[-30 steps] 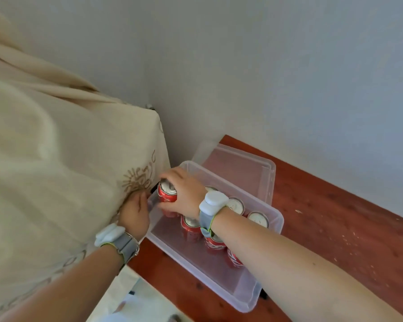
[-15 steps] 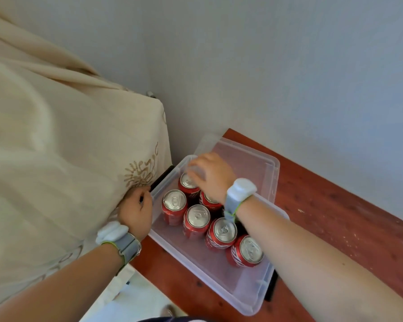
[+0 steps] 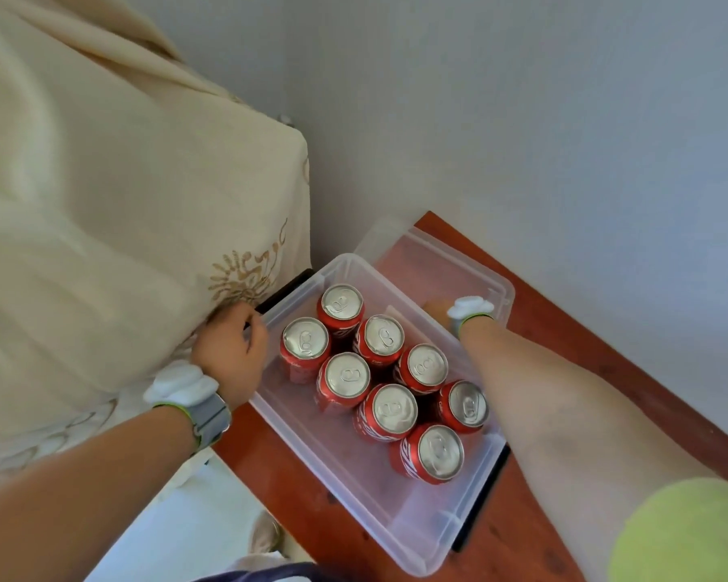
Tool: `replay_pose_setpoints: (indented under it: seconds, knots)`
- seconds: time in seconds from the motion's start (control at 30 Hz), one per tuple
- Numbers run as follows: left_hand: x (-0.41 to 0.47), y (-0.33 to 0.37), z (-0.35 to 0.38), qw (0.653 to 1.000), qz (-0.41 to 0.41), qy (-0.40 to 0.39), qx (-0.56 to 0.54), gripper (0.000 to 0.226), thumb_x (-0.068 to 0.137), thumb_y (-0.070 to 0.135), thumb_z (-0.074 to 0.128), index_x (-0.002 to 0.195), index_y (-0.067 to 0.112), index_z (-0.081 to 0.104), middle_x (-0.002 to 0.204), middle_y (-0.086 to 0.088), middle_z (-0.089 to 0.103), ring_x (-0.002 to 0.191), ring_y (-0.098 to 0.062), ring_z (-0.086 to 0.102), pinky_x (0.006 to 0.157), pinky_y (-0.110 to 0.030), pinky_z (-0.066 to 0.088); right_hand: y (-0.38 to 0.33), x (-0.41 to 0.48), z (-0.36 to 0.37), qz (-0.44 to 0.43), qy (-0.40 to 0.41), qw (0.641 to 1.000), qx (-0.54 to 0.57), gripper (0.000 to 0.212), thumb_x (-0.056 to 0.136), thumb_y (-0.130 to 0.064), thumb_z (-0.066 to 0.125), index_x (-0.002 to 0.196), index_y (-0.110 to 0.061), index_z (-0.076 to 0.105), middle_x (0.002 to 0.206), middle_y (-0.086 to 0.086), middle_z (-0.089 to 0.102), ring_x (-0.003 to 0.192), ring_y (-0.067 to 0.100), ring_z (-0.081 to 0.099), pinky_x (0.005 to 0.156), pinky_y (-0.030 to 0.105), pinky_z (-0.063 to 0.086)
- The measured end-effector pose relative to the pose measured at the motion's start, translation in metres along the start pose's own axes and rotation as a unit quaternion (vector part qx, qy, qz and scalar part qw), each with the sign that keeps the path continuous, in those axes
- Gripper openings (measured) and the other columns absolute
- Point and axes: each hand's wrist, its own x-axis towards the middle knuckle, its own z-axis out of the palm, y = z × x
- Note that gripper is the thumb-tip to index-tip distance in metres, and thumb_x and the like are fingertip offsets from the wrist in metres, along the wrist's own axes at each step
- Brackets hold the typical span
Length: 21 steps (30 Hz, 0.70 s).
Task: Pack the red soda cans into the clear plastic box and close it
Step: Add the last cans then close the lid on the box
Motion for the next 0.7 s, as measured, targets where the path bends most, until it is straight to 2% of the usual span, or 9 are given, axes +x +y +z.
replay_pose_setpoints:
  seconds: [0.13,0.27,0.33,0.37,0.4,0.47,0.57,0.63,0.7]
  knots:
    - [0.000,0.002,-0.003,1.000,-0.004,0.001,-0.006,0.028,0.087,0.033,0.036,0.072,0.014,0.051,0.055,-0.009,0.053,0.049,-0.025,0.046,0.052,-0.029,0.036,-0.014,-0.002,-0.009,-0.027,-0.040,0.998,-0.031,0.035,0.102,-0.010,0.035,0.130,0.000,0.053,0.138,0.016,0.052,0.126,0.031,0.050,0.110,0.038,0.035]
    - [0.000,0.008,-0.008,1.000,0.004,-0.005,-0.006,0.021,0.087,0.022,0.044,0.071,0.010,0.051,0.054,-0.012,0.052,0.048,-0.024,0.044,0.053,-0.028,0.033,-0.017,-0.006,-0.017,0.001,-0.050,0.996,-0.078,0.037,0.104,-0.008,0.030,0.137,0.003,0.042,0.147,0.015,0.042,0.135,0.028,0.041,0.112,0.030,0.028]
    - [0.000,0.010,-0.011,1.000,-0.003,-0.016,-0.003,0.020,0.088,0.021,0.046,0.073,0.010,0.052,0.056,-0.013,0.054,0.050,-0.027,0.047,0.053,-0.030,0.037,-0.016,-0.009,-0.016,-0.004,-0.046,0.994,-0.095,0.037,0.103,-0.006,0.032,0.138,0.006,0.041,0.147,0.019,0.042,0.134,0.028,0.042,0.107,0.026,0.028]
    - [0.001,0.013,-0.013,1.000,-0.007,-0.025,-0.007,0.020,0.088,0.022,0.045,0.073,0.010,0.052,0.058,-0.013,0.054,0.052,-0.028,0.048,0.053,-0.033,0.041,-0.016,-0.014,-0.019,-0.015,-0.031,0.995,-0.098,0.036,0.102,-0.006,0.034,0.135,0.006,0.045,0.143,0.021,0.047,0.128,0.028,0.048,0.102,0.027,0.035]
    - [0.001,0.013,-0.014,0.999,-0.014,-0.032,-0.011,0.021,0.089,0.021,0.044,0.073,0.009,0.051,0.059,-0.014,0.054,0.053,-0.029,0.049,0.054,-0.035,0.043,-0.018,-0.017,-0.023,-0.034,-0.006,0.994,-0.106,0.034,0.101,-0.007,0.038,0.130,0.005,0.050,0.136,0.022,0.052,0.117,0.028,0.054,0.093,0.031,0.041]
    - [0.001,0.018,-0.017,0.999,-0.015,-0.039,-0.018,0.020,0.088,0.018,0.045,0.072,0.007,0.049,0.059,-0.013,0.049,0.053,-0.028,0.046,0.054,-0.034,0.040,-0.018,-0.028,-0.038,-0.078,0.097,0.986,-0.112,0.029,0.097,-0.007,0.042,0.122,0.000,0.053,0.119,0.018,0.061,0.097,0.027,0.060,0.077,0.031,0.043]
    - [0.001,0.026,-0.025,0.998,0.009,-0.068,0.017,0.016,0.086,0.007,0.050,0.071,0.003,0.048,0.058,-0.010,0.040,0.054,-0.024,0.040,0.055,-0.031,0.032,-0.014,-0.046,-0.078,-0.094,0.260,0.959,-0.056,0.030,0.093,-0.003,0.041,0.122,0.000,0.043,0.090,0.010,0.054,0.073,0.022,0.050,0.066,0.027,0.036]
    - [0.003,0.031,-0.029,0.994,0.019,-0.090,0.053,0.020,0.087,0.008,0.049,0.068,0.007,0.043,0.056,-0.006,0.037,0.053,-0.023,0.039,0.055,-0.030,0.030,-0.014,-0.059,-0.113,-0.082,0.321,0.943,-0.015,0.035,0.088,0.001,0.042,0.123,0.000,0.039,0.085,0.014,0.055,0.067,0.026,0.048,0.060,0.029,0.036]
    - [0.004,0.033,-0.032,0.993,0.011,-0.095,0.062,0.024,0.088,0.011,0.048,0.066,0.010,0.040,0.053,-0.002,0.033,0.052,-0.023,0.038,0.056,-0.030,0.030,-0.016,-0.070,-0.139,-0.072,0.360,0.930,0.027,0.035,0.088,0.000,0.041,0.122,-0.006,0.041,0.085,0.014,0.055,0.070,0.029,0.051,0.063,0.032,0.038]
